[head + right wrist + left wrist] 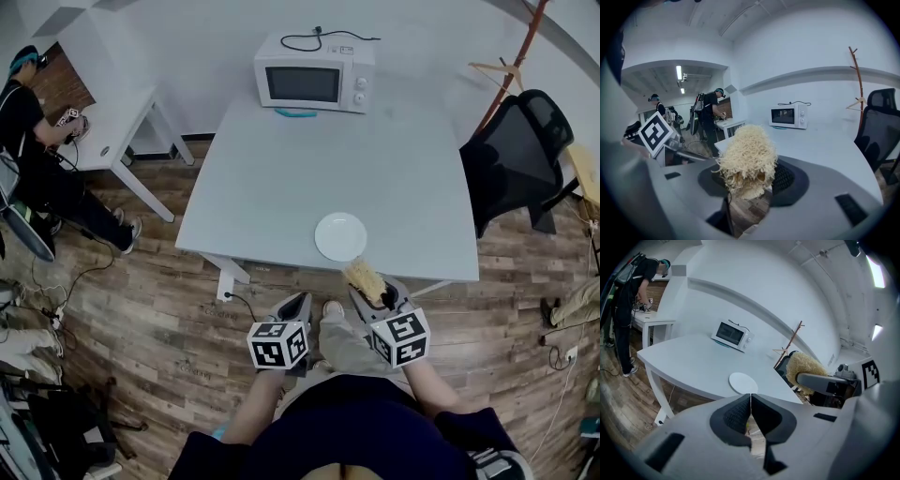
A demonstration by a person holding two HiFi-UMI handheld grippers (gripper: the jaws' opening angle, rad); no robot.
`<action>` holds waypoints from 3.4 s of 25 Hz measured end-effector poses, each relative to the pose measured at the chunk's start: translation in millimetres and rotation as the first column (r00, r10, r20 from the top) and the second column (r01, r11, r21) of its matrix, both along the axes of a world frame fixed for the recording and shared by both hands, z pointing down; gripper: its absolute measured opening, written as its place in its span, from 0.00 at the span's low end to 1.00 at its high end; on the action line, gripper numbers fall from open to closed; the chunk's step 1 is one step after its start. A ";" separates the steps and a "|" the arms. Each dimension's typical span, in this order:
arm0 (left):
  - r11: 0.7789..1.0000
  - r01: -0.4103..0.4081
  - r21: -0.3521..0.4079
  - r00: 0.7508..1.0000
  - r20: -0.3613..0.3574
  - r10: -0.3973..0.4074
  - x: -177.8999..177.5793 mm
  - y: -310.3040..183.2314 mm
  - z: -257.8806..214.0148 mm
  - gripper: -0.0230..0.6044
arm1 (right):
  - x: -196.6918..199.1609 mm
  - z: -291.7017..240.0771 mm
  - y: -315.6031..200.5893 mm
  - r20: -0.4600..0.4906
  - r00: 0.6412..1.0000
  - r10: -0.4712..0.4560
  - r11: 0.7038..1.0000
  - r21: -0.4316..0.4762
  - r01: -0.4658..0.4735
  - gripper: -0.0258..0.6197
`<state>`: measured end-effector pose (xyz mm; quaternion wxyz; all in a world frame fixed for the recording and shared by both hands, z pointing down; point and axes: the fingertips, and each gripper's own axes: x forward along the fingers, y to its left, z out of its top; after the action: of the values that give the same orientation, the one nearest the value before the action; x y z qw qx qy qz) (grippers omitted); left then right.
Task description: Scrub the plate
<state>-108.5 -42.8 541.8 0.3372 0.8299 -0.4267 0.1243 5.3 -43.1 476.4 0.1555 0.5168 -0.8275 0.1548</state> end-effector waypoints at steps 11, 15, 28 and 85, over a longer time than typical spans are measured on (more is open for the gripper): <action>1.000 -0.020 -0.024 1.000 0.021 0.021 17.4 -71.5 15.9 0.07 | 19.8 5.3 -85.4 -0.028 0.998 -0.048 0.999 -0.019 0.047 0.33; 0.997 -0.030 -0.071 0.999 0.027 0.032 25.3 -93.4 29.5 0.07 | 26.4 4.7 -115.2 -0.016 0.998 -0.067 0.997 -0.025 0.067 0.33; 0.967 -0.001 -0.255 1.000 0.016 0.006 52.5 -149.5 90.3 0.26 | 42.6 62.9 -173.0 -0.051 0.982 -0.183 0.975 -0.135 0.175 0.33; 0.950 0.091 -0.297 0.994 0.081 -0.070 51.3 -171.7 120.1 0.15 | -11.0 161.9 -189.5 -0.263 0.809 -0.526 0.840 -0.310 0.445 0.33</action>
<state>-57.2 -214.5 662.0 0.4492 0.7460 -0.4479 0.2026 -5.8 -232.6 638.2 0.3894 0.2832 -0.8689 0.1147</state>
